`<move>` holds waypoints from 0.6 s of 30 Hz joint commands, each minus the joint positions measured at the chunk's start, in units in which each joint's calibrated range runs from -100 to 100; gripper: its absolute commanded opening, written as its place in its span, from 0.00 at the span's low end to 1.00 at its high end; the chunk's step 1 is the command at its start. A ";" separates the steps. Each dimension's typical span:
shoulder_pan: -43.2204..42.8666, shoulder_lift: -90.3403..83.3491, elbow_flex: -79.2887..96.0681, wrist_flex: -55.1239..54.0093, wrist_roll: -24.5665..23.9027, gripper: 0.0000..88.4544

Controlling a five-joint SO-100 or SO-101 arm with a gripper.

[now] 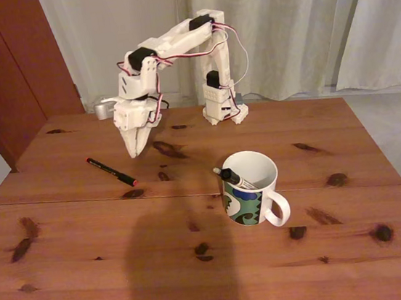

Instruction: Clean up the desk and place the pens and markers into the cup

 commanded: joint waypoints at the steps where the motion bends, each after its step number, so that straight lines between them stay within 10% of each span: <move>1: 1.33 2.71 -6.08 0.55 -0.32 0.01; 18: 0.60 24.39 -35.39 15.61 -1.42 0.01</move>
